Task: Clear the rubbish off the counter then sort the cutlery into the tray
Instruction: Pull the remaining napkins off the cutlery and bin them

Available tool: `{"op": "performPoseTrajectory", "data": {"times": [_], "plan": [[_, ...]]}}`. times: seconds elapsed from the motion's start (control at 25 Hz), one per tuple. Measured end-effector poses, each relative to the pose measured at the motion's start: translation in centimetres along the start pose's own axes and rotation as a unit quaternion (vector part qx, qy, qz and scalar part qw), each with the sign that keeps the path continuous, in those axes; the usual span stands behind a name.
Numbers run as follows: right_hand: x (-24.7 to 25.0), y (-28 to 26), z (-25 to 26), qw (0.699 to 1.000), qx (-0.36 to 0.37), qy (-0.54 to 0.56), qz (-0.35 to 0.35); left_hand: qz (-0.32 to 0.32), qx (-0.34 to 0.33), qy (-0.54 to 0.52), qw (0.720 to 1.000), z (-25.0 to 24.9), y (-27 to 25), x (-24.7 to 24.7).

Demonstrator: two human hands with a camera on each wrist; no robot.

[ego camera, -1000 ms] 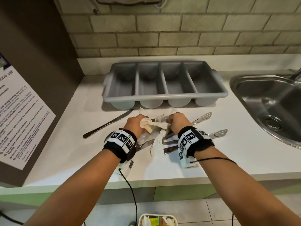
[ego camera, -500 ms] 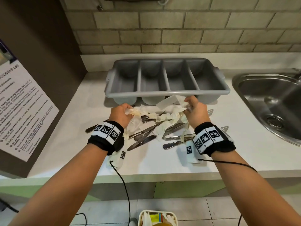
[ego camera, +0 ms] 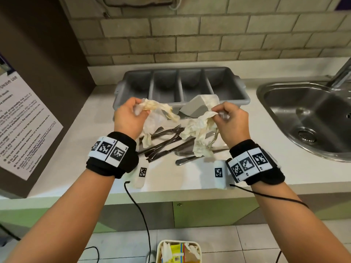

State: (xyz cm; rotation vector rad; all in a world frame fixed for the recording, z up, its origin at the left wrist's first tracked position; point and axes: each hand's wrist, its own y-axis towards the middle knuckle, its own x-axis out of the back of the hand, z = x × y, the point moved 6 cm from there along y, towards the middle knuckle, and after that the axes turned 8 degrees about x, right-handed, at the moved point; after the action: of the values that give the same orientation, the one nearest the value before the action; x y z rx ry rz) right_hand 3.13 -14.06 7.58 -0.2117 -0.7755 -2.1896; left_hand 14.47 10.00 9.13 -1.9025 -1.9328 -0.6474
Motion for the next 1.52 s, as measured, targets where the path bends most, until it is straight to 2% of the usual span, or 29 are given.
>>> {"op": "performPoseTrajectory", "data": {"times": [0.16,0.32,0.44,0.6,0.8,0.92,1.04,1.16,1.36,1.52], "plan": [[3.2,-1.6,1.6,0.997,0.067,0.033,-0.037,-0.005,-0.029,-0.077,0.997,-2.0,-4.1,0.1],[5.4,-3.7,2.7,0.991,0.116,0.057,-0.044,-0.001,-0.04,-0.11,0.993,-2.0,-8.6,-0.1],[6.6,-5.9,3.0,0.988,0.119,0.091,-0.04,-0.008,-0.03,-0.126,0.992,-1.1,-12.0,0.2],[6.2,-11.0,2.5,0.986,0.087,0.142,-0.009,0.008,-0.008,-0.153,0.988,2.3,-16.2,0.6],[2.6,-19.6,0.0,0.988,0.06,0.136,0.047,0.089,0.054,-0.151,0.983,11.5,-20.8,-1.2],[-0.6,-24.2,-2.9,0.992,0.052,0.105,0.055,0.123,0.072,-0.105,0.984,17.1,-21.9,-3.2],[-5.2,-29.0,-7.3,0.99,0.017,0.084,0.11,0.135,0.09,-0.038,0.986,23.1,-23.2,-6.1],[-9.9,-33.3,-13.7,0.985,-0.029,0.078,0.149,0.145,0.134,0.011,0.98,30.3,-23.8,-10.0],[-18.1,-40.9,-27.1,0.978,-0.038,0.036,0.203,0.165,0.238,0.063,0.955,45.4,-24.7,-18.6],[-24.5,-48.5,-36.6,0.94,-0.021,-0.002,0.339,0.201,0.308,0.125,0.922,55.4,-25.5,-25.4]]}}
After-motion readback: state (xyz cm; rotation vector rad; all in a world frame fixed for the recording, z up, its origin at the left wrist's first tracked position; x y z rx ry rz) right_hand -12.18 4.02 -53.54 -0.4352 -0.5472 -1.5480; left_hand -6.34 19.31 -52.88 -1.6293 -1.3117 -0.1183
